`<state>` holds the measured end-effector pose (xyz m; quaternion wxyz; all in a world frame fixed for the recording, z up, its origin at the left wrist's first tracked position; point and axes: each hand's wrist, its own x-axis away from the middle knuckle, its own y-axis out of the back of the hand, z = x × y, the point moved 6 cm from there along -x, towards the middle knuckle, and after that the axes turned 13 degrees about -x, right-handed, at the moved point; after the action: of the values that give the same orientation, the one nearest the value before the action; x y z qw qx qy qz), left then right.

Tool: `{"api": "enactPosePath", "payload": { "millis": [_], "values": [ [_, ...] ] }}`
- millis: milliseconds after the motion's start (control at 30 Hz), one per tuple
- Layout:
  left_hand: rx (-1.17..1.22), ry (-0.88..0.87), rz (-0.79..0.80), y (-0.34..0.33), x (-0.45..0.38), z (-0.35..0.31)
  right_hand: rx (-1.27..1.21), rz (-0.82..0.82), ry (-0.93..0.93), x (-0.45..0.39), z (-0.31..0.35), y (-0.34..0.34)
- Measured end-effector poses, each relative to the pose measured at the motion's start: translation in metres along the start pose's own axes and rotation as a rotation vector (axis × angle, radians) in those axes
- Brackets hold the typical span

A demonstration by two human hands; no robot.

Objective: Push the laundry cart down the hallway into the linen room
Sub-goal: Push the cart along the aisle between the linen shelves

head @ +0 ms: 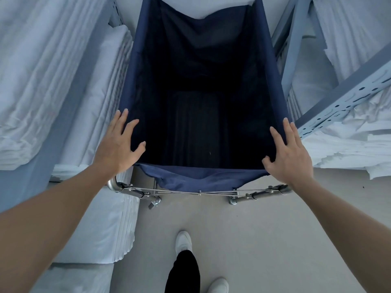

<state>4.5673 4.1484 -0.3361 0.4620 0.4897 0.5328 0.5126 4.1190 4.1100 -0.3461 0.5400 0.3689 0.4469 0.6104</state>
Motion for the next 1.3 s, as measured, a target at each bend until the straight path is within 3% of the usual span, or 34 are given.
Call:
{"api": "enactPosePath", "payload": {
  "millis": [833,1300],
  "values": [
    [0.088,-0.068,-0.025,-0.003,-0.021,0.014,0.011,-0.038,-0.124,-0.003,0.002,-0.009],
    [0.017,-0.075,-0.067,0.001,-0.019,0.006,0.033,0.007,-0.056,-0.005,0.002,-0.006]
  ]
}}
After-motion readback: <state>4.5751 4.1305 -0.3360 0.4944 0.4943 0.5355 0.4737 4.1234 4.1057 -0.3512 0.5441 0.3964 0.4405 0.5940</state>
